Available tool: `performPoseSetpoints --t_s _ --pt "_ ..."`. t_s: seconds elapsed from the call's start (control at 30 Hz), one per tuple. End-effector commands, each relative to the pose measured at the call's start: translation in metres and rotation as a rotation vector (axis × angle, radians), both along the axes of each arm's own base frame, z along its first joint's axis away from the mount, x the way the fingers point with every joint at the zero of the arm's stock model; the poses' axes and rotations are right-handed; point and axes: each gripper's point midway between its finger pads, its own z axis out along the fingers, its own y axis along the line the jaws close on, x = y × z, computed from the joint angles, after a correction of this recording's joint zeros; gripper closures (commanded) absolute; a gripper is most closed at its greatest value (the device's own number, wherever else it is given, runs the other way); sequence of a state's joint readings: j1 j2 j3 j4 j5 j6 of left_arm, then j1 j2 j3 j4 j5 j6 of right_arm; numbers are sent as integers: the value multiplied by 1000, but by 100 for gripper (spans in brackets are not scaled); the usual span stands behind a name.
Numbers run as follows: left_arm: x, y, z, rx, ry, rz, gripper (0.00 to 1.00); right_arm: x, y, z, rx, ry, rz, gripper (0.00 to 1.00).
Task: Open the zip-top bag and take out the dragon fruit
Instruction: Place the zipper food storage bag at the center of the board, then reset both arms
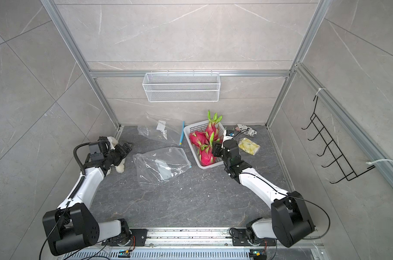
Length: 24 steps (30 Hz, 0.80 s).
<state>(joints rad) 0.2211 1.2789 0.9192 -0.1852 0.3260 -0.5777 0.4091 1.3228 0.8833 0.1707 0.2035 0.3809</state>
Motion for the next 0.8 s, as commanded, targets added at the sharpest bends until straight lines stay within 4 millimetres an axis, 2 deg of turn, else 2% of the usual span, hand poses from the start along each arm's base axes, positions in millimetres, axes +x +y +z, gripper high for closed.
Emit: performPoseSetpoints --t_s 0.0,0.13,0.23,0.3,0.43,0.53,0.63,0.7,0.77 --pt "-7 22 8 190 -44 47 0 -18 -43 17 -152 27 -149 37" --pt "-17 48 2 358 -77 145 0 -41 -81 12 -270 41 -258 35" --pt "-23 55 -1 444 -123 174 0 -55 -109 -10 -365 80 -337 33" --pt "-22 46 -4 502 -155 127 0 -61 -124 -31 -415 107 -373 33" --pt "-20 10 -21 717 -138 -75 0 -70 -147 -78 -450 152 -430 32" --pt "-20 -11 -37 788 -148 -170 0 -69 -149 -103 -451 141 -422 32" --pt "-17 -10 -50 802 -161 -163 0 -62 -143 -117 -448 86 -379 32" --pt "-14 -9 -57 826 -178 -166 0 -56 -139 -115 -467 31 -351 32" --pt "-10 -6 -68 844 -176 -160 1 -52 -130 -101 -444 -115 -313 32"
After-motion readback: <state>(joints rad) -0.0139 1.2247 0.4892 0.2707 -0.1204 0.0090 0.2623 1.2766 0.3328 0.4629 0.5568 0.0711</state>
